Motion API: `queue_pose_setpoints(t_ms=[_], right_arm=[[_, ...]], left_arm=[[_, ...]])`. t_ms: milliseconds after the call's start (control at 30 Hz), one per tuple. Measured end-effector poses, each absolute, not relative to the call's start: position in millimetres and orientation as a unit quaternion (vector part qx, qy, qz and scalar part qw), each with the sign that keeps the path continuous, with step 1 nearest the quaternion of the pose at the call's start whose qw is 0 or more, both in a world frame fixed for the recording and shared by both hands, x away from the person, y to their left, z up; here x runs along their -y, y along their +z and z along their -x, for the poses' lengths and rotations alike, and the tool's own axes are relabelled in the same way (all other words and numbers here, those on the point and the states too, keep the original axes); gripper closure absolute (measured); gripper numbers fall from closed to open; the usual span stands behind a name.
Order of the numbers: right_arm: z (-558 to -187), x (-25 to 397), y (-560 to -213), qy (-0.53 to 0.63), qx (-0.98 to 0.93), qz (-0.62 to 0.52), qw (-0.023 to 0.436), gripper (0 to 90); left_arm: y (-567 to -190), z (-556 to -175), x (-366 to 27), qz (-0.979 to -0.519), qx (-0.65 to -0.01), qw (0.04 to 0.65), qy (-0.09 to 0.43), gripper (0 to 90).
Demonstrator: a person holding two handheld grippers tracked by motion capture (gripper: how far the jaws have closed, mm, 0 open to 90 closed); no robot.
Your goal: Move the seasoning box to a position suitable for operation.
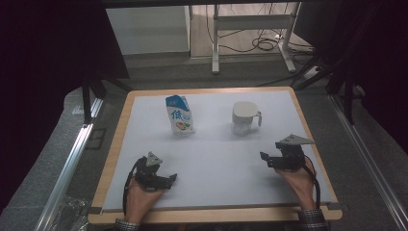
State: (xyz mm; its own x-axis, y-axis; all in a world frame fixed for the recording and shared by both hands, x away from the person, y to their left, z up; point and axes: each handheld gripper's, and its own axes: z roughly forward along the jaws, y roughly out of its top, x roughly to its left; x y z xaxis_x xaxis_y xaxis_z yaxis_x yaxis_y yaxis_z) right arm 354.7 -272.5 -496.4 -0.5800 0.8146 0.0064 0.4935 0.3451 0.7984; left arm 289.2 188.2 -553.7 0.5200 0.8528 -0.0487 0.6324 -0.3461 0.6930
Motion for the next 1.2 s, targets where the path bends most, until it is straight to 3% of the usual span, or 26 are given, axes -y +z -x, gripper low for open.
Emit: queue_pose_setpoints(t_ms=[533,767,1200], right_arm=[[-377,268,-485,0.407,-0.781,-0.433,0.191,25.6],[-390,261,-482,0.389,-0.786,-0.424,0.227,31.1],[-414,252,-479,0.387,-0.773,-0.439,0.244,37.1]], left_arm=[[-554,-289,-188,-0.803,-0.463,0.337,0.163,0.4],[-554,-289,-188,-0.804,-0.462,0.337,0.163,0.4],[-554,-289,-188,-0.804,-0.462,0.338,0.163,0.4]])
